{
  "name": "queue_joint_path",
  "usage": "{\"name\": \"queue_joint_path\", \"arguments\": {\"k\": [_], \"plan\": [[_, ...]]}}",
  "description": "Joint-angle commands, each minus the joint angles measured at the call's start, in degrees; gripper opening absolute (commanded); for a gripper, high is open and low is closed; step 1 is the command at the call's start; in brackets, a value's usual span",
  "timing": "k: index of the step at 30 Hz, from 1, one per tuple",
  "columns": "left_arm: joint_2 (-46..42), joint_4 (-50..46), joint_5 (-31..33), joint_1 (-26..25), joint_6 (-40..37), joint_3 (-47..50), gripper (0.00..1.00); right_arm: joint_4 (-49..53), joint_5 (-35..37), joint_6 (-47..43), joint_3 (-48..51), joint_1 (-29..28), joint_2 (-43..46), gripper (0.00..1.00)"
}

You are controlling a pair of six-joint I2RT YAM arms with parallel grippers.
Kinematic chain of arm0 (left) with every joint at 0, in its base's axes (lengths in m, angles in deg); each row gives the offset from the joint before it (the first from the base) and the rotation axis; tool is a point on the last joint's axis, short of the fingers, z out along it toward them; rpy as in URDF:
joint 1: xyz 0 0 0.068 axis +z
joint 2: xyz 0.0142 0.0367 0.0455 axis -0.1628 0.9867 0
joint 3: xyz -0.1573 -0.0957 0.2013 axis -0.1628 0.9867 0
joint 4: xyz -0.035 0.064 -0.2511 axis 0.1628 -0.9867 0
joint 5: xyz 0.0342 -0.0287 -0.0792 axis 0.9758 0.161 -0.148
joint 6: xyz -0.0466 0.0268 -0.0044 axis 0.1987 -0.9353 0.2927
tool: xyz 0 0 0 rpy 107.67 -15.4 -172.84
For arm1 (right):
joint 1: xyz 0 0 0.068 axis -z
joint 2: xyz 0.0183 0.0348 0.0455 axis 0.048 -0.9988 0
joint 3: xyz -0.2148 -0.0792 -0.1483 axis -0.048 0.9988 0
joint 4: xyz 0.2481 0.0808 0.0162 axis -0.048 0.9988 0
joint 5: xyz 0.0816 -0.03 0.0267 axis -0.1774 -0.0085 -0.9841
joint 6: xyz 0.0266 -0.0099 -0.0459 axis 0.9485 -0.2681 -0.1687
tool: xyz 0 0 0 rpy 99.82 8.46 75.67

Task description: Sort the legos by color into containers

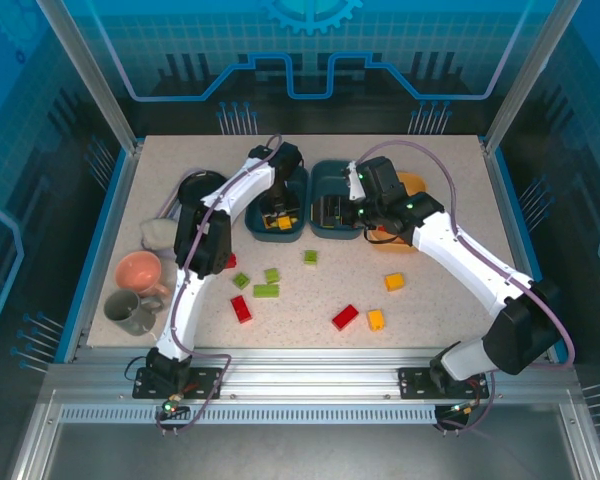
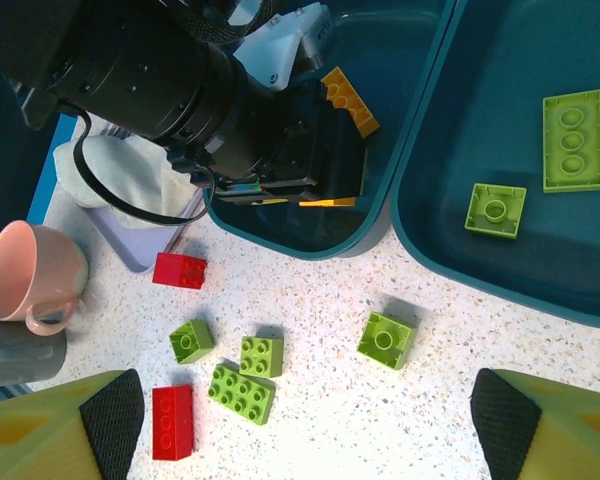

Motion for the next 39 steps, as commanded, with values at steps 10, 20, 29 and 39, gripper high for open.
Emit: {"name": "queue_joint_path", "arguments": {"k": [10, 20, 29, 39], "plan": [[-11.90, -4.10, 1.18, 0.59, 2.72, -3.25, 0.74, 3.87, 5.01, -8.49, -0.14, -7.29, -1.40, 0.82], [-58.42, 1.05, 14.47, 5.93, 19.94, 44.00, 0.84, 1.15, 7.79, -10.58, -14.24, -23.66, -21.11, 0.83], [-89.23, -7.08, 16.96, 6.06, 26.59, 62.29, 0.85, 8.09, 9.90, -9.29, -37.73, -27.78, -44.68, 0.93], [-96.41, -13.87, 16.18, 6.02, 26.42, 62.84, 0.85, 16.45, 14.56, -2.89, -57.60, -27.86, -61.60, 0.93]]}}
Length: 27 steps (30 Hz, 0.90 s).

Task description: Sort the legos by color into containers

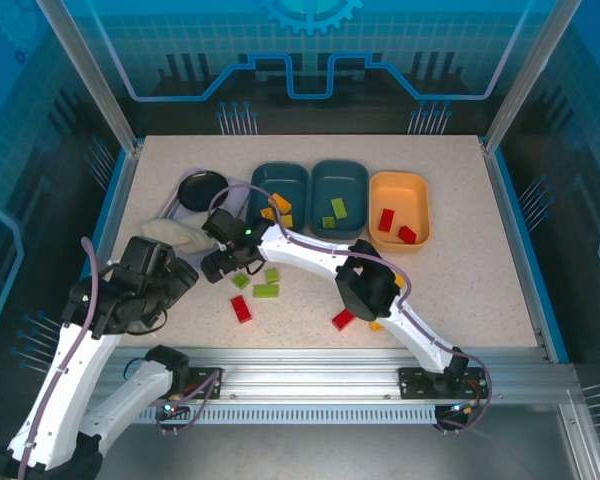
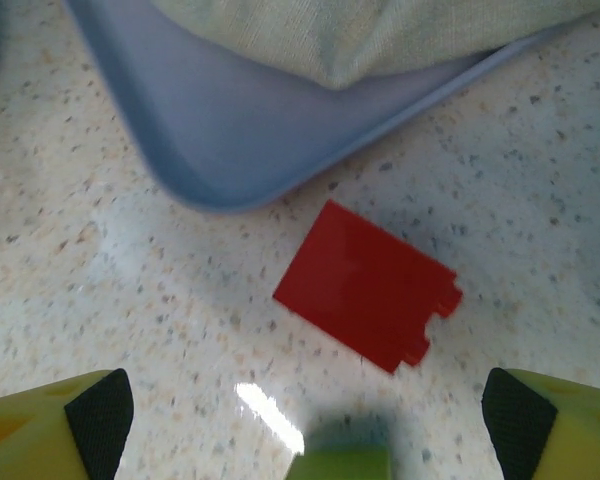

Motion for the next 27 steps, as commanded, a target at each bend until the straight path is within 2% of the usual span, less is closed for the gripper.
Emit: {"name": "queue_joint_path", "arguments": {"k": [1, 8, 13, 23, 27], "plan": [[-1.17, -3.48, 0.83, -0.09, 0.43, 0.27, 0.85, 5.99, 3.23, 3.00, -6.98, -0.02, -4.85, 0.93], [-1.41, -4.56, 0.25, -0.07, -0.43, -0.27, 0.85, 9.84, 6.09, 4.78, -15.59, 0.40, -11.55, 0.88], [-1.63, -4.91, 0.37, -0.09, -0.86, -0.63, 0.85, 10.03, 6.71, 5.32, -16.70, 0.90, -12.91, 0.79], [-1.63, -3.79, -0.31, -0.10, -0.66, -0.08, 0.84, 10.24, 8.07, 4.77, -16.18, 1.36, -11.64, 0.46], [-1.48, -2.15, -1.54, -0.05, -1.27, 0.88, 0.84, 8.86, 9.19, 4.08, -11.54, 1.37, -6.12, 0.40]]}}
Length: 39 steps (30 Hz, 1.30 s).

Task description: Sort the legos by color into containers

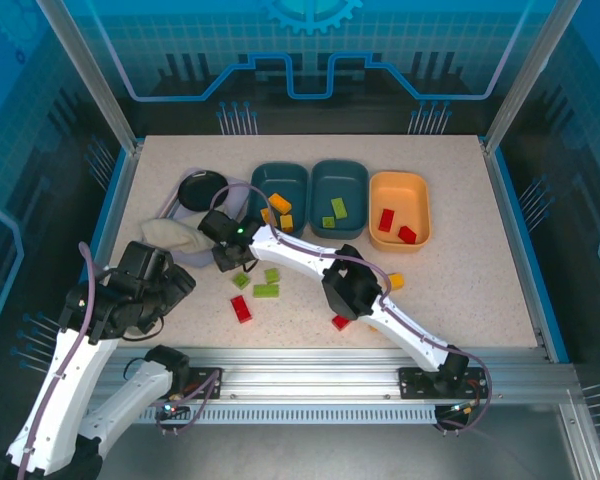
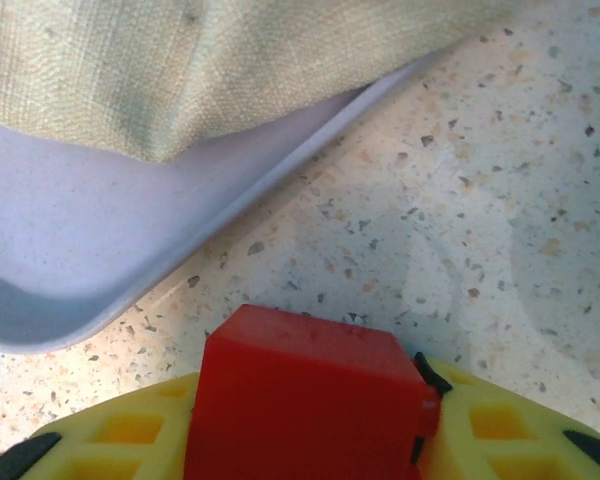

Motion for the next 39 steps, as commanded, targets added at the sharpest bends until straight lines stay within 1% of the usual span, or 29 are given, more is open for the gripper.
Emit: {"name": "queue_joint_path", "arguments": {"k": [1, 3, 6, 10, 13, 15, 17, 20, 21, 24, 29, 33, 36, 39], "plan": [[-0.28, 1.48, -2.00, -0.12, -1.46, 1.23, 0.83, 0.53, 1.73, -0.64, 4.72, 0.58, 6.61, 0.39], [0.03, 4.55, -4.53, -0.07, -2.89, 2.17, 0.82, -1.11, 2.45, -0.93, 8.91, 0.70, 11.54, 0.37], [1.04, 12.03, -10.37, -0.13, -4.86, 3.91, 0.81, -3.23, 4.02, -0.85, 16.98, 1.88, 21.48, 0.36], [4.87, 22.67, -16.36, -1.80, -6.30, 4.96, 0.79, -4.39, 5.32, 0.14, 29.12, 6.25, 34.19, 0.35], [10.53, 29.81, -17.26, -6.30, -7.69, 3.60, 0.79, -4.50, 5.27, 0.55, 38.64, 12.26, 43.61, 0.35], [15.62, 33.69, -17.18, -10.13, -8.88, 1.39, 0.79, -4.30, 4.78, 0.50, 44.30, 17.39, 49.03, 0.35], [21.90, 37.27, -17.39, -14.01, -9.95, -1.71, 0.79, -4.26, 3.96, 0.05, 50.37, 23.56, 53.56, 0.35], [30.46, 41.35, -18.29, -18.00, -10.88, -6.62, 0.79, -4.36, 1.53, 0.11, 56.24, 33.27, 57.19, 0.34], [33.74, 42.38, -18.62, -18.96, -11.17, -8.47, 0.79, -4.39, 0.83, 0.03, 57.25, 36.08, 57.37, 0.33], [41.33, 43.63, -19.85, -20.86, -12.48, -14.07, 0.79, -3.67, 0.87, -0.60, 57.40, 41.84, 54.95, 0.33], [52.49, 42.83, -22.12, -22.31, -14.87, -23.06, 0.79, -0.39, 0.94, 4.51, 53.08, 49.32, 45.90, 0.32], [57.89, 42.60, -23.48, -22.96, -16.06, -28.11, 0.79, 0.05, 0.70, 8.55, 48.27, 51.96, 39.75, 0.33], [60.69, 42.40, -23.69, -23.48, -17.09, -30.94, 0.78, 2.63, 1.22, 11.87, 43.92, 52.58, 34.82, 0.33], [62.61, 41.91, -23.77, -24.00, -18.00, -33.08, 0.78, 5.43, 1.95, 14.83, 40.15, 52.71, 31.06, 0.36]]}}
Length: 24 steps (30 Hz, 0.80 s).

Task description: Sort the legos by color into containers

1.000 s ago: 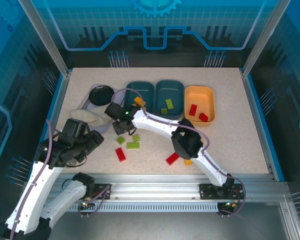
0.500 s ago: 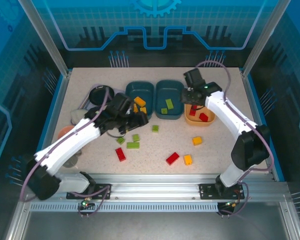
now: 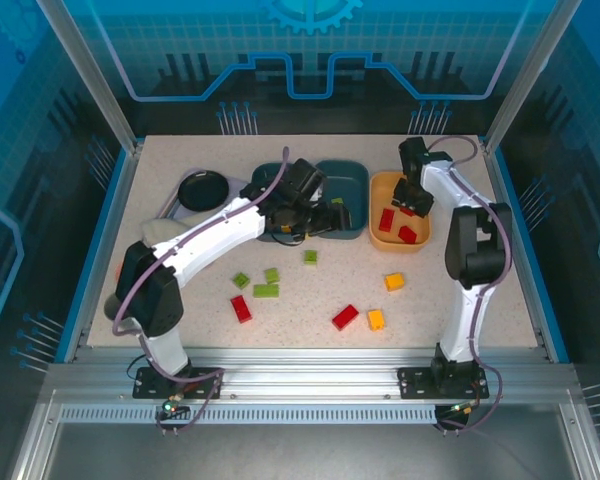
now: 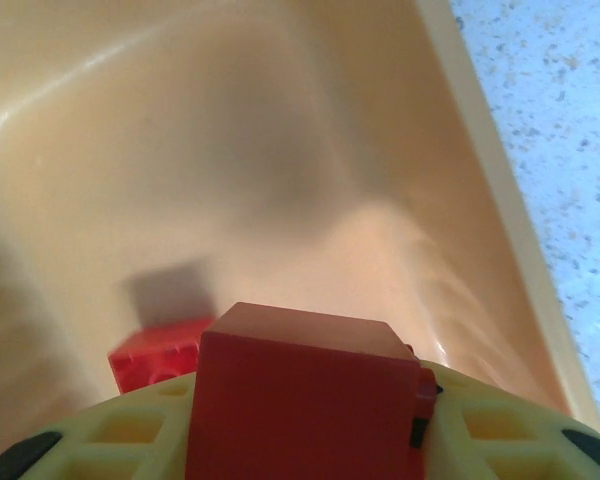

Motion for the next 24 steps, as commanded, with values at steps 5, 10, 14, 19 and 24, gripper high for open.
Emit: {"name": "queue_joint_path", "arguments": {"k": [5, 10, 14, 19, 24], "plan": [[1.96, -2.13, -1.64, -1.34, -4.01, -3.68, 0.78, 5.41, -0.42, 6.64, -6.83, -0.23, -4.63, 0.54], [0.90, -3.20, -1.52, -1.62, -5.53, -1.45, 0.79, 6.41, -0.22, 6.86, -7.87, -1.44, -2.96, 0.66], [0.87, -4.41, -1.72, -2.67, -7.69, -0.29, 0.78, 6.53, 0.20, 6.93, -7.21, -2.45, 2.40, 0.72], [3.82, -5.18, -2.92, -5.32, -8.98, -1.40, 0.78, 5.96, 1.77, 3.54, -1.77, -4.88, 14.17, 0.72], [10.92, -7.00, -2.62, -8.23, -5.83, -7.49, 0.80, 3.42, 3.48, 0.40, 16.27, -7.34, 34.75, 0.73]]}}
